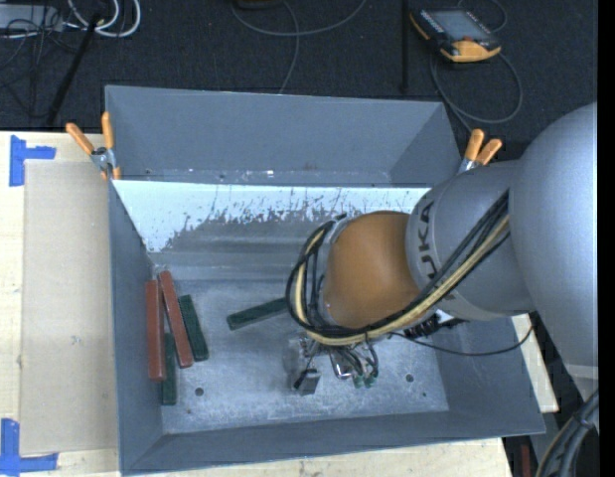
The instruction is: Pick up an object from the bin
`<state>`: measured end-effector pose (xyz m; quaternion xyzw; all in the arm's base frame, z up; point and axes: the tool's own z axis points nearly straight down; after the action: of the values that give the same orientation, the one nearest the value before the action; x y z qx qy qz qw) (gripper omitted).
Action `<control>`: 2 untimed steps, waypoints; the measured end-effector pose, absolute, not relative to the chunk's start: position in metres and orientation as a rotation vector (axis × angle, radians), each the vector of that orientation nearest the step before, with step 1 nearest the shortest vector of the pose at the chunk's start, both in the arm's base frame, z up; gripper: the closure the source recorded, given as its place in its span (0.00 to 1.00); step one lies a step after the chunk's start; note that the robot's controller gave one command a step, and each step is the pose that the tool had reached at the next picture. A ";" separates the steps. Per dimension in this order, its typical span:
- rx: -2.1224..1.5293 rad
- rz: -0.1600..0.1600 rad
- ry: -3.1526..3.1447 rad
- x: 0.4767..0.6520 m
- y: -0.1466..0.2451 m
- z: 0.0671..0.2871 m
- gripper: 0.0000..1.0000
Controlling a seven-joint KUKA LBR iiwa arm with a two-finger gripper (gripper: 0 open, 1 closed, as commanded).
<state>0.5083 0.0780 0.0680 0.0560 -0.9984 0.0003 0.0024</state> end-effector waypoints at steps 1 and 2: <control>0.168 -0.001 -3.134 0.509 0.078 0.069 0.00; 0.278 -0.001 -3.142 0.590 0.091 0.122 0.00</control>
Offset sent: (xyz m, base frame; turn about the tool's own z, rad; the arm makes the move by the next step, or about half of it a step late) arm 0.0000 0.0000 0.0000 0.0000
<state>0.5898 0.0910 0.1221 0.0881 -0.9961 -0.0003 -0.0062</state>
